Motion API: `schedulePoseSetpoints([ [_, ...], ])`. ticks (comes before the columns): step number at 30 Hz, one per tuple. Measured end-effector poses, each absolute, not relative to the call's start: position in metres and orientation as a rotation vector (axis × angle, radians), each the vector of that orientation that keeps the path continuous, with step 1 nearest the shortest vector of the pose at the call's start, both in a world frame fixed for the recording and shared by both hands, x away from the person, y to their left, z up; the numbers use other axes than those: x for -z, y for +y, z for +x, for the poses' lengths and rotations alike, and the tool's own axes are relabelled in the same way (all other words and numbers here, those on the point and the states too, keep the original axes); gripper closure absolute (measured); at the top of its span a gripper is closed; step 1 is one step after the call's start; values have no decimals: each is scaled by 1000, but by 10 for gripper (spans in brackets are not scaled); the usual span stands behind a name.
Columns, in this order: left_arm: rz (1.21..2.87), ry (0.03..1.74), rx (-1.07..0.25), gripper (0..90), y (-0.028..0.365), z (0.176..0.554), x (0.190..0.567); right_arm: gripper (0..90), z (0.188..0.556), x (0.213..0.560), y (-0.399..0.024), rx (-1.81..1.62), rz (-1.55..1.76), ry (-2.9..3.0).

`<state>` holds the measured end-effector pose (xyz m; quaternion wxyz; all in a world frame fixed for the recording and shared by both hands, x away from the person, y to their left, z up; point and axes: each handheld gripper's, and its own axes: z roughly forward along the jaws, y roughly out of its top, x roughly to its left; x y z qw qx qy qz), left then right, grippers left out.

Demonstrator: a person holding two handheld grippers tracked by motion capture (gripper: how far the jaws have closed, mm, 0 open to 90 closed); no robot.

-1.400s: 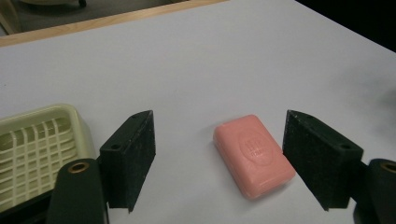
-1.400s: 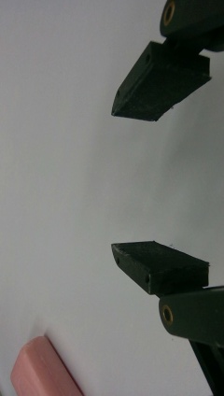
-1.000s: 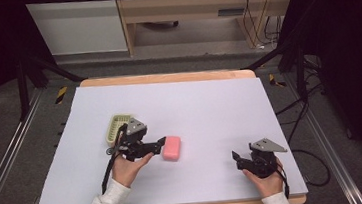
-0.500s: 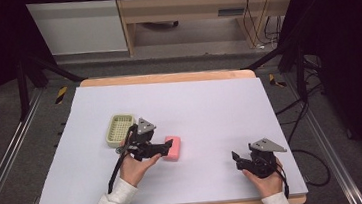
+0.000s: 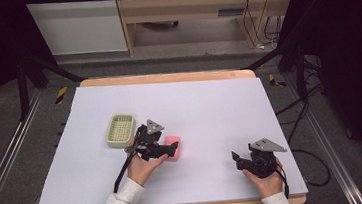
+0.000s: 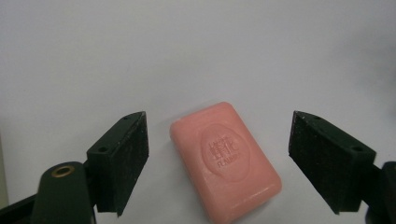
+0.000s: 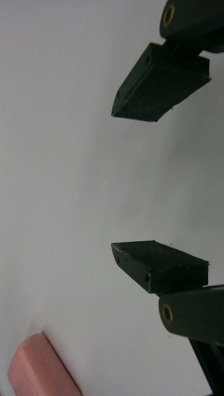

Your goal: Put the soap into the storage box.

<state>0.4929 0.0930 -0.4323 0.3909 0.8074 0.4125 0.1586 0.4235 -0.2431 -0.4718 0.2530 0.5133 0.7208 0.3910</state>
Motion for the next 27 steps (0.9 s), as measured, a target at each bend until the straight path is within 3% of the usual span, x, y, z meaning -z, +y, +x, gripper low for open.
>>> schedulePoseSetpoints([
  [27,2144,1102,-361,193,76,503,460,290,424,473,-243,-1054,1389,1969],
])
